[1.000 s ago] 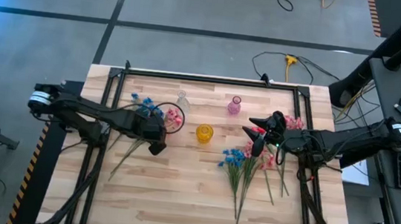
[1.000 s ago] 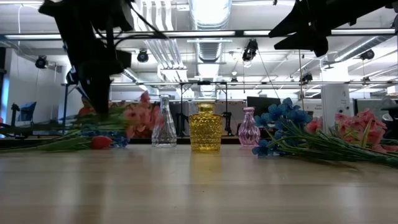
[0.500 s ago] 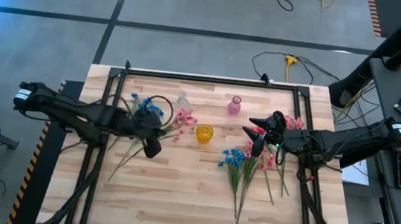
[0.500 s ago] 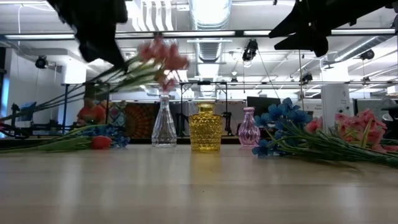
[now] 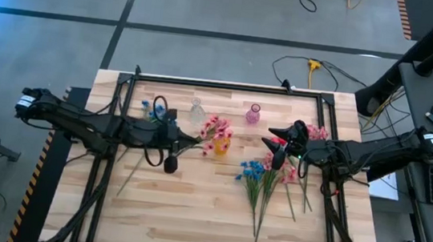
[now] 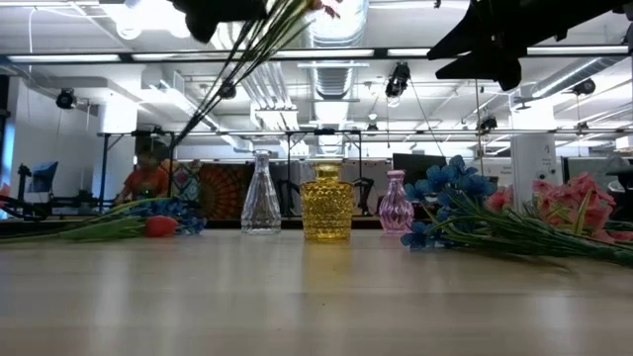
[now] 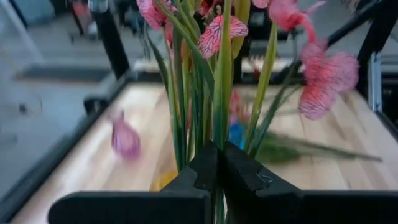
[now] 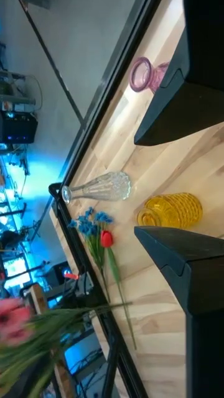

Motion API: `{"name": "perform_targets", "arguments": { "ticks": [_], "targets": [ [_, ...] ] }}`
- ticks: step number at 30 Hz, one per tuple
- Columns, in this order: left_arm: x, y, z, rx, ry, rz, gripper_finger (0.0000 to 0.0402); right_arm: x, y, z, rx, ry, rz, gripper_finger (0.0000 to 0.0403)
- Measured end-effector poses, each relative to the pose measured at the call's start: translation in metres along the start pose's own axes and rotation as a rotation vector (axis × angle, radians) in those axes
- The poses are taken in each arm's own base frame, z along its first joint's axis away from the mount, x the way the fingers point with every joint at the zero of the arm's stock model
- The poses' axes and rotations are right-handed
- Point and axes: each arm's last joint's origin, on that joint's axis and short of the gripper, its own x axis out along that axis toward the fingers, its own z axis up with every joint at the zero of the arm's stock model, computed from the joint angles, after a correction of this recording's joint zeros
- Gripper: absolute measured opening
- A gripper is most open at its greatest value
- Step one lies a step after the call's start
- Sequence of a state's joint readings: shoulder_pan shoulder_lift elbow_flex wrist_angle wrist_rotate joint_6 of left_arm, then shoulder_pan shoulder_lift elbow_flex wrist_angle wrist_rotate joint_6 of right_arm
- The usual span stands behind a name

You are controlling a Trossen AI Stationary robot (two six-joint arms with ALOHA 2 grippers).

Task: Sort flowers into vase by color
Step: Put the left pink flowers into the yellow vase

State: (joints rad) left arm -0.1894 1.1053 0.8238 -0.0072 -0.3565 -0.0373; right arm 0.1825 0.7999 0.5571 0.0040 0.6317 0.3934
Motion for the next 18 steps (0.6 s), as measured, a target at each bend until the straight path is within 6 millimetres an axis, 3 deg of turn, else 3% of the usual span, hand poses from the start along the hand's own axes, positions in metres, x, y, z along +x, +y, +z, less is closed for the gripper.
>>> {"name": "perform_targets", "arguments": {
  "ticks": [11,18],
  "targets": [
    [0.02,-0.008,0.025,0.139,-0.341,0.009,0.0,-0.001,0.0,0.001,0.004,0.001,0.017,0.0215],
    [0.03,0.004,0.034,0.135,-0.492,0.049,0.0,-0.001,0.0,0.001,0.004,0.006,0.032,0.0215]
  ]
}}
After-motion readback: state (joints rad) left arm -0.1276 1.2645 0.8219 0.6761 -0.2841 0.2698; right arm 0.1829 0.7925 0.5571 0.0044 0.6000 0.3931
